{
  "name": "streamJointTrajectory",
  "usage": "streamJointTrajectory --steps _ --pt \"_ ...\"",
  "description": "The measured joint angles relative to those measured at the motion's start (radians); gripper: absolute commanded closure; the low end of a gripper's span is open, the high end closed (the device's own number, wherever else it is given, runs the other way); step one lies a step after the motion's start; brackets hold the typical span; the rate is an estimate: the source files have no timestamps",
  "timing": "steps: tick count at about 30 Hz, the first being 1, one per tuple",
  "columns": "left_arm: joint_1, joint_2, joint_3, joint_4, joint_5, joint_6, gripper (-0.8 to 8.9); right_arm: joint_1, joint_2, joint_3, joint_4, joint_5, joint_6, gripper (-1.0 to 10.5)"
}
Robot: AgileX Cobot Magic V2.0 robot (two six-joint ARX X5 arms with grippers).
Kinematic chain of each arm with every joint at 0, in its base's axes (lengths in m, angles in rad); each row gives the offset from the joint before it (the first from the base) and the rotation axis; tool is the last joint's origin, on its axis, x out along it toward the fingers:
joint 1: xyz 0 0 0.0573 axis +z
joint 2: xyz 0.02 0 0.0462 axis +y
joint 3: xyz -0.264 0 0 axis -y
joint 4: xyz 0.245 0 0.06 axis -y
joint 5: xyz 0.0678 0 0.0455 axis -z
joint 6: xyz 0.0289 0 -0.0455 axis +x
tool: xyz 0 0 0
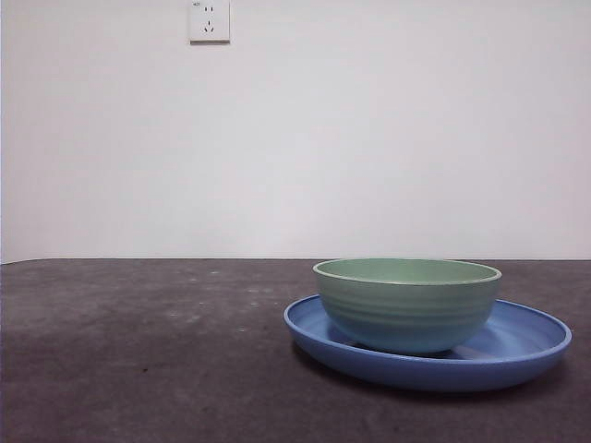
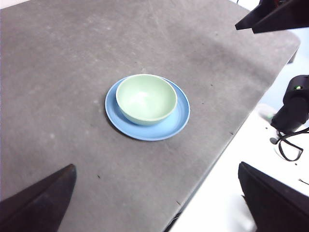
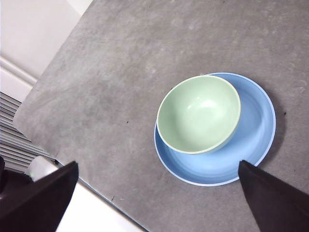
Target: Place the green bowl on the blue plate
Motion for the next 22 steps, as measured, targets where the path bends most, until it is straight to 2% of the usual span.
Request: streamJointTrajectory --steps 9,15,22 --pt "0.000 -0.226 -0.210 0.005 -0.071 -0.093 2.51 0.000 0.000 0.000 0.000 0.000 0.000 2.9" --pt "0.000 -0.234 -0.215 0.006 -0.071 -0.098 2.51 0.000 0.000 0.000 0.000 0.008 0.002 2.9" --pt "0.000 -0.234 -0.215 0.006 -0.071 -0.097 2.50 0.000 0.014 0.000 -0.014 0.087 0.061 2.9"
